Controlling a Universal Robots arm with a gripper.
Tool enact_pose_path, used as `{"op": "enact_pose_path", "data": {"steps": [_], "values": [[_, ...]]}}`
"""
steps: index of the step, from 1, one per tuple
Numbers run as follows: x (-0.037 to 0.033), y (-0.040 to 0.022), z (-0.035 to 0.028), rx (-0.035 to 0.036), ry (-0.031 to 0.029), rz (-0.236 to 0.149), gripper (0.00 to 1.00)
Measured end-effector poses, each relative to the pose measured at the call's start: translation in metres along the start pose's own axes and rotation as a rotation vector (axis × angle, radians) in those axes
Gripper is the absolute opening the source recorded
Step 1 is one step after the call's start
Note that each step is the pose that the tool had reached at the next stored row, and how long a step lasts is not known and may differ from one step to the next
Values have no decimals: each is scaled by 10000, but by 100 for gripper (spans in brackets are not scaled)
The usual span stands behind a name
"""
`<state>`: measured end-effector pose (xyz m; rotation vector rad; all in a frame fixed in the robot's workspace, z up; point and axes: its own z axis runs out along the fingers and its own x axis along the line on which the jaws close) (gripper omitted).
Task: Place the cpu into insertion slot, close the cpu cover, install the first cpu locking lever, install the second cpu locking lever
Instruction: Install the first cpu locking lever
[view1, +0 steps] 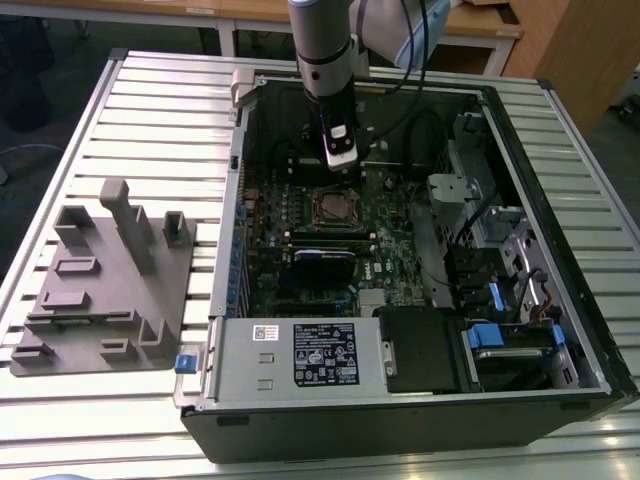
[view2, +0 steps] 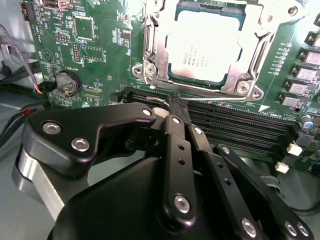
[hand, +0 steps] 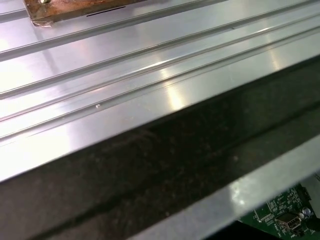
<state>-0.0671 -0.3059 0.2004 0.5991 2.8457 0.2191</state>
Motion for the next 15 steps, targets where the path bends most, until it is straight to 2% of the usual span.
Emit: {"op": "enact_pose_path", "data": {"steps": [2, 9, 15], "values": [[1, -1, 4, 16, -11, -26, 11], [4, -7, 24, 155, -63, -132, 11], [9, -16, 54, 181, -98, -203, 11]]}}
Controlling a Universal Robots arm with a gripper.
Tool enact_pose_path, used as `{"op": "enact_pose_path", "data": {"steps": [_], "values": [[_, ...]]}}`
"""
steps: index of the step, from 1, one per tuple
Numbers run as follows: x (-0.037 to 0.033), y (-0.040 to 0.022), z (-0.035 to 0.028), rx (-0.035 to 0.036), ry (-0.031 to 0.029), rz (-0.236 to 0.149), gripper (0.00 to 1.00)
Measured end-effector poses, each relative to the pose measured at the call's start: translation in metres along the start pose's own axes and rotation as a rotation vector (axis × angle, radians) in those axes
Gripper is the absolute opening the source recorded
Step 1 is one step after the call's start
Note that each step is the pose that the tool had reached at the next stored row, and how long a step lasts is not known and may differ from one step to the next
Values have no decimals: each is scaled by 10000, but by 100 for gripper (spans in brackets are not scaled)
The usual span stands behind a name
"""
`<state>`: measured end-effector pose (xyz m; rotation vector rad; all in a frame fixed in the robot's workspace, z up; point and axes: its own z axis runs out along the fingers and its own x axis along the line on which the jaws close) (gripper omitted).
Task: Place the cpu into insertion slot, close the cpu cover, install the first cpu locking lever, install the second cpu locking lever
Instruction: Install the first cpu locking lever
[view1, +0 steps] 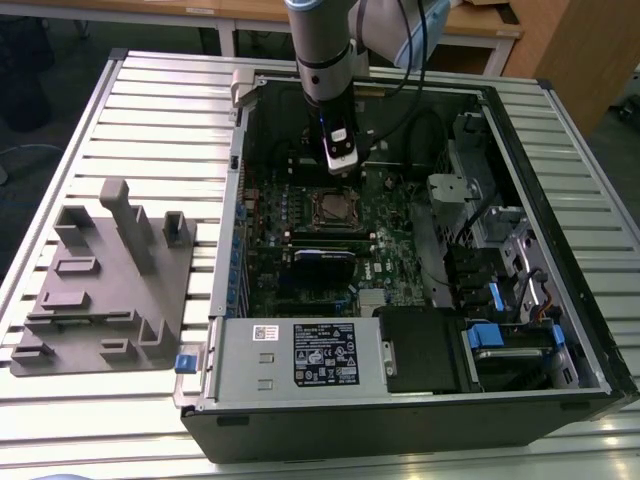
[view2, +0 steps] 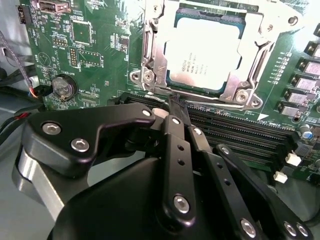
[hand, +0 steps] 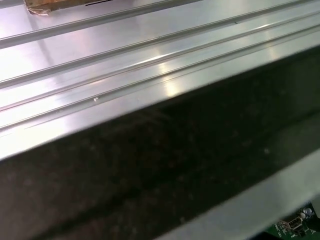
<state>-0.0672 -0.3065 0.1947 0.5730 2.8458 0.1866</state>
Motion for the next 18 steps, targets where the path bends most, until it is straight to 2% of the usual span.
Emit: {"op": "enact_pose_path", "data": {"steps": [6, 18], "values": [[3, -3, 14, 17, -28, -64, 11], [3, -2, 15, 57, -46, -86, 11]]}}
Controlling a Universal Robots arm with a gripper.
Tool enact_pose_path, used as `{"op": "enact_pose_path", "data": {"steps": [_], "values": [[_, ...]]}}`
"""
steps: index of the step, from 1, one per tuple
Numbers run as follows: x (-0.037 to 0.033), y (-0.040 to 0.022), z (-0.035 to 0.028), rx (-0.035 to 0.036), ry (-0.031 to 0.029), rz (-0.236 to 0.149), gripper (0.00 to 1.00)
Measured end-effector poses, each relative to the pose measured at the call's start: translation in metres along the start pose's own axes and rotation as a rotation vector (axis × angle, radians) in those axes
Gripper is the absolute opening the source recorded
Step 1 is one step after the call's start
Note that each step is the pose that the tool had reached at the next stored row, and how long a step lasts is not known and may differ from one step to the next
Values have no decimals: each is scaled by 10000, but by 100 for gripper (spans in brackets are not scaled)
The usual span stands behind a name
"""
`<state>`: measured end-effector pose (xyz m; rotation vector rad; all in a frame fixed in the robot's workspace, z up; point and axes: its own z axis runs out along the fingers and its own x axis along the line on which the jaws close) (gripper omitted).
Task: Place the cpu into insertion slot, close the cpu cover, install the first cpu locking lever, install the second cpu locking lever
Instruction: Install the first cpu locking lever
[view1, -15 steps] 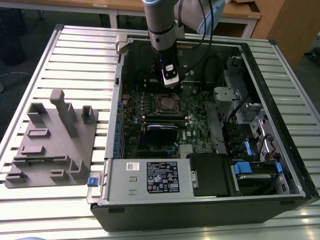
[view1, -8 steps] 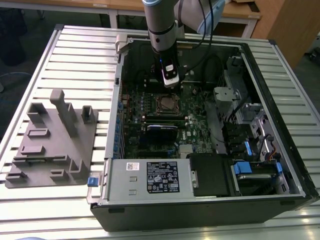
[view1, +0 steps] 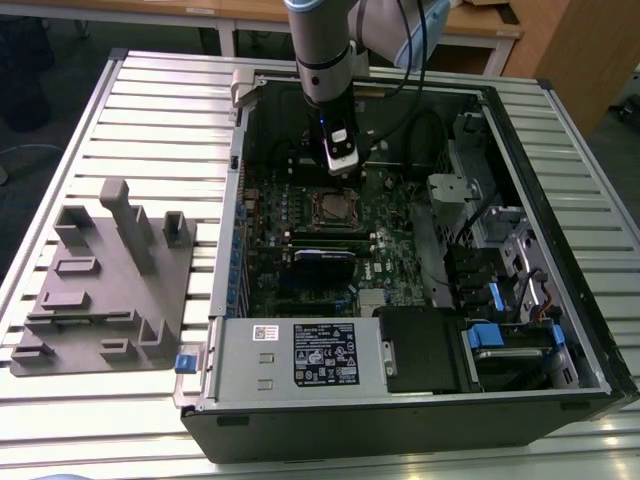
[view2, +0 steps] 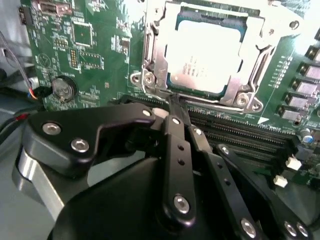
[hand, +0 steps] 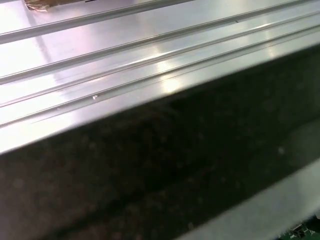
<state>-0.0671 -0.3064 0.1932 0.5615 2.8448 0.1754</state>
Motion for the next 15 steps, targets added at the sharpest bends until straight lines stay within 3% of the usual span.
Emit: {"op": "enact_pose_path", "data": {"steps": [3, 4, 6, 15], "values": [[1, -1, 1, -8, 4, 3, 11], [3, -3, 6, -74, 28, 22, 11], [3, -3, 11, -96, 29, 27, 11], [-14, 6, 11, -95, 56, 30, 11]]}}
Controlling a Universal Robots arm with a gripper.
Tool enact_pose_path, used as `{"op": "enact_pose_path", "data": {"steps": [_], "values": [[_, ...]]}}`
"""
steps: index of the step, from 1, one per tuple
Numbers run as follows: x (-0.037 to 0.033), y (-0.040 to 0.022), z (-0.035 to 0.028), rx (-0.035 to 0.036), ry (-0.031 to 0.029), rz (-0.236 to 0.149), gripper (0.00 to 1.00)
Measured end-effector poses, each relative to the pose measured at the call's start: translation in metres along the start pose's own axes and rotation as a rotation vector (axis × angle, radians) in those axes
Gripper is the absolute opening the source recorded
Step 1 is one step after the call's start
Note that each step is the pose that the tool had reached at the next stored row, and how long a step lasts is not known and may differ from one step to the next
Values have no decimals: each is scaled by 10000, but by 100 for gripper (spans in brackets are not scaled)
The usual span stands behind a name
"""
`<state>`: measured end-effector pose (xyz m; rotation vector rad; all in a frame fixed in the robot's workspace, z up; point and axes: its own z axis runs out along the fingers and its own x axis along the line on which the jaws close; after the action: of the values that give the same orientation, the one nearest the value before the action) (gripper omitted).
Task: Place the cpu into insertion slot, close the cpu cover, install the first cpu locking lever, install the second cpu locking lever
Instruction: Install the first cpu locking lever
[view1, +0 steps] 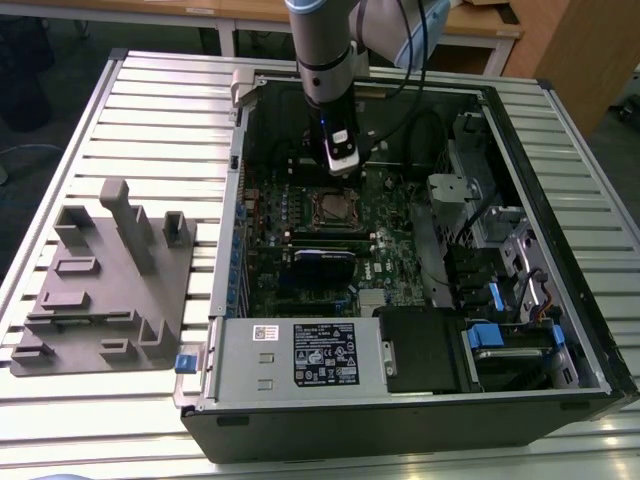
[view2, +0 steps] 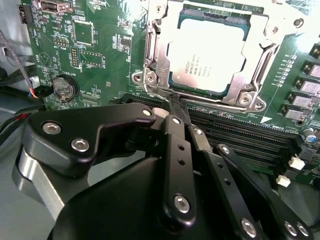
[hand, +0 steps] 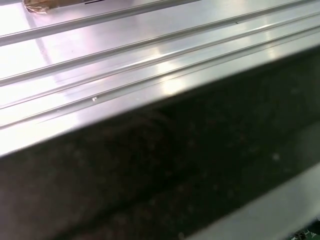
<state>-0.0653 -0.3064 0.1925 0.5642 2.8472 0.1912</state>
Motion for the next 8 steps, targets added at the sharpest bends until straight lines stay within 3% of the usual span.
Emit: {"op": "enact_pose_path", "data": {"steps": [5, 8], "values": [[-17, 8, -18, 31, 71, 6, 11], [-31, 13, -14, 34, 73, 6, 11]]}}
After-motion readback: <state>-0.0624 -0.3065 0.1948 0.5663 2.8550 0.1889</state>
